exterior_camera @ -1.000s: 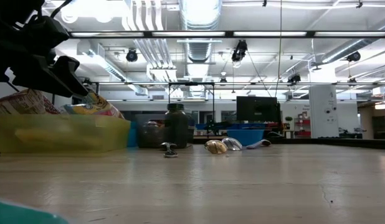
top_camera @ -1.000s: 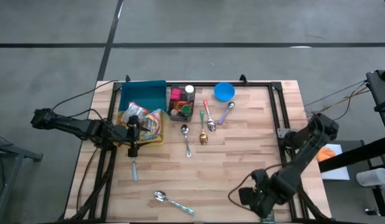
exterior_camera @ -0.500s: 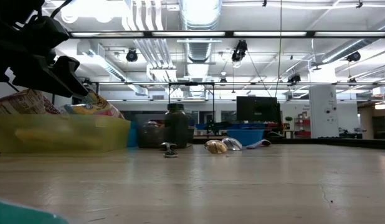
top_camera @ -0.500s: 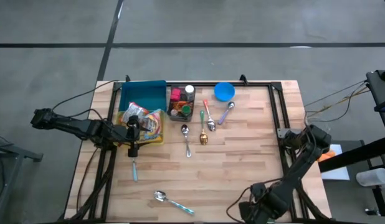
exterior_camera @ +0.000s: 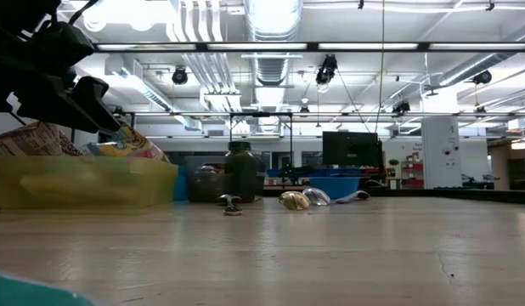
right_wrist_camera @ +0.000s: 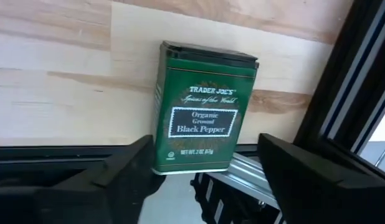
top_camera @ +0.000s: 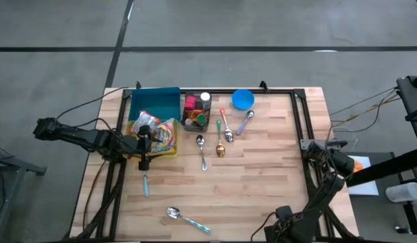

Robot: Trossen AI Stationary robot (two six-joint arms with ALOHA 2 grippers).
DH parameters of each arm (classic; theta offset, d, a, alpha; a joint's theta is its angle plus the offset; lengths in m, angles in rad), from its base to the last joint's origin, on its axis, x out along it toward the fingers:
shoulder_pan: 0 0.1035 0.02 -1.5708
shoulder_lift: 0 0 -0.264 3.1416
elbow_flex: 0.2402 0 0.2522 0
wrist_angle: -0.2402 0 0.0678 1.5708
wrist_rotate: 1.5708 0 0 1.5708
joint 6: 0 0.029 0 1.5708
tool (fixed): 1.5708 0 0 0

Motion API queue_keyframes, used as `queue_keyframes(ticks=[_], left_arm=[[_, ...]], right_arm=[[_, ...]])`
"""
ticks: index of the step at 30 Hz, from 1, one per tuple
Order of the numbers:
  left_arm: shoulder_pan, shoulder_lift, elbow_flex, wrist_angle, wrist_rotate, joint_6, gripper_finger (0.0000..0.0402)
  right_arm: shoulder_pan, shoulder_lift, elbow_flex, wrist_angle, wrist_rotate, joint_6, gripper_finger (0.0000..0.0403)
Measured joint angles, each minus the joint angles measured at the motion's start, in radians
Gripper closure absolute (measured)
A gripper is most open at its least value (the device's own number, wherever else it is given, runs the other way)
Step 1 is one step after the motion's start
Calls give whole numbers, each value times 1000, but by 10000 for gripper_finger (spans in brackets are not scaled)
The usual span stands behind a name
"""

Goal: Pick & Place Food Item
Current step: Put the green seasoning can into the black bin

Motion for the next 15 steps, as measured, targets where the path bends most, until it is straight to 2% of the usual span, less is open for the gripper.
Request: queue_keyframes(ticks=[6, 15], left_arm=[[0, 0, 0, 0, 0, 0, 130], [0, 0, 0, 0, 0, -1, 130]], right_arm=[[-1, 2, 1, -8, 1, 0, 57], [-1, 15, -9, -42, 1, 0, 48]])
